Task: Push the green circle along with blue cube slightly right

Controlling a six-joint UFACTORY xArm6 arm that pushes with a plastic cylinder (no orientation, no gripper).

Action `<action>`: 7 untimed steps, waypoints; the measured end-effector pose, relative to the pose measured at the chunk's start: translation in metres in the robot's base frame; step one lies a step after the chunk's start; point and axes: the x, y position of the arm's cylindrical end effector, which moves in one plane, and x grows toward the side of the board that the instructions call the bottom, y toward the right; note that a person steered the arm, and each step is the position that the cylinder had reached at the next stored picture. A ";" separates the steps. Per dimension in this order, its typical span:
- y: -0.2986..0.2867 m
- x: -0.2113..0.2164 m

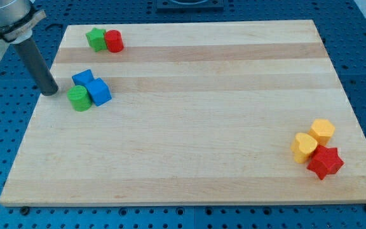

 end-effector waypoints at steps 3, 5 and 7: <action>0.016 0.045; 0.070 0.032; 0.100 -0.020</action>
